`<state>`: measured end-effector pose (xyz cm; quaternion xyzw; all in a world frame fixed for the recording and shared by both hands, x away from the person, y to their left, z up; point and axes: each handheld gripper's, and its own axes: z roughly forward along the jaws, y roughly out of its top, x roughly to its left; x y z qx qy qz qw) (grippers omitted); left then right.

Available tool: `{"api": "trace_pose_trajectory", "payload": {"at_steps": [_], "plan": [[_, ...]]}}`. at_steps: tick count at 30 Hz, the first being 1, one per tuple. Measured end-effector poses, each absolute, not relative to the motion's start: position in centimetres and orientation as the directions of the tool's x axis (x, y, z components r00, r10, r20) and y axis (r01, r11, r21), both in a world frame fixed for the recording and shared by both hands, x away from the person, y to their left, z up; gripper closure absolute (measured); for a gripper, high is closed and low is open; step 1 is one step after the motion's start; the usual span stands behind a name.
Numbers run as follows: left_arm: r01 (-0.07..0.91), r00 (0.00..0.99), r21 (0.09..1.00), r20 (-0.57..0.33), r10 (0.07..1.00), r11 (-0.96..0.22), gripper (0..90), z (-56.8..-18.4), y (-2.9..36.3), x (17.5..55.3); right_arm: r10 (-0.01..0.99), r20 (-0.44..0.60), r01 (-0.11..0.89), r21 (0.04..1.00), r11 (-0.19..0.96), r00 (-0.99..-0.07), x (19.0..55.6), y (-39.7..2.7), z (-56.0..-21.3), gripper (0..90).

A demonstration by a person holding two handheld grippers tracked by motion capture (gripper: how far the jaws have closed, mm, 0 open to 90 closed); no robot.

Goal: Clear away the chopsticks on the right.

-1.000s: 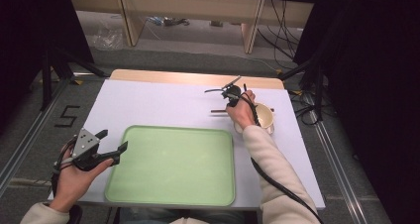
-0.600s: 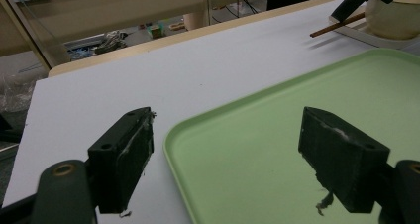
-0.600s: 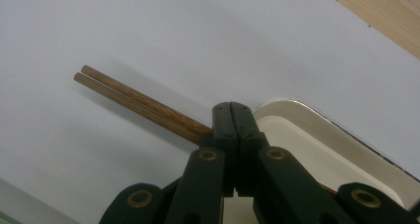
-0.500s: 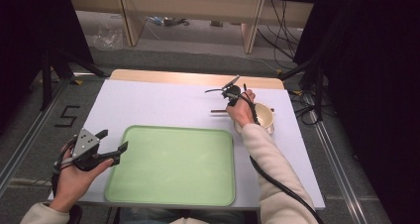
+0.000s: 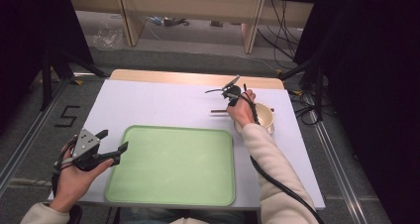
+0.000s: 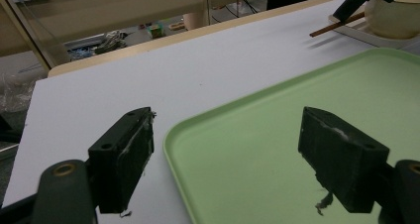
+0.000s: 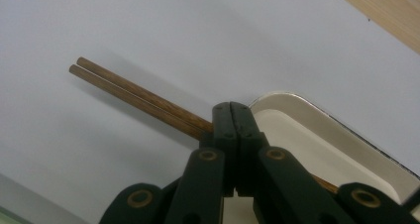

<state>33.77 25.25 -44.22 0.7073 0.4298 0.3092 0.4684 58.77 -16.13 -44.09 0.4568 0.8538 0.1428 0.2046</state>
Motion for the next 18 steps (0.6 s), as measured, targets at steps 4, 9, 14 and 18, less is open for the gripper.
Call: {"api": "trace_pose_trajectory", "payload": {"at_steps": [4,9,14,18], "plan": [[0.318,0.439,0.928,0.035,0.898,-0.192,21.3,-44.22,25.25,33.77,0.836,-0.222,0.719,0.430,0.546,-0.501,58.81,-16.13,-44.11,90.0],[0.318,0.439,0.929,0.035,0.898,-0.192,21.4,-44.21,25.24,33.76,0.845,-0.217,0.729,0.432,0.532,-0.488,58.73,-15.96,-44.15,90.0],[0.318,0.440,0.928,0.035,0.897,-0.192,21.4,-44.22,25.25,33.77,0.841,-0.232,0.721,0.436,0.538,-0.488,58.83,-15.86,-44.23,90.0],[0.318,0.439,0.929,0.035,0.898,-0.192,21.5,-44.21,25.25,33.76,0.848,-0.230,0.731,0.432,0.528,-0.477,58.78,-15.74,-44.22,90.0]]}}
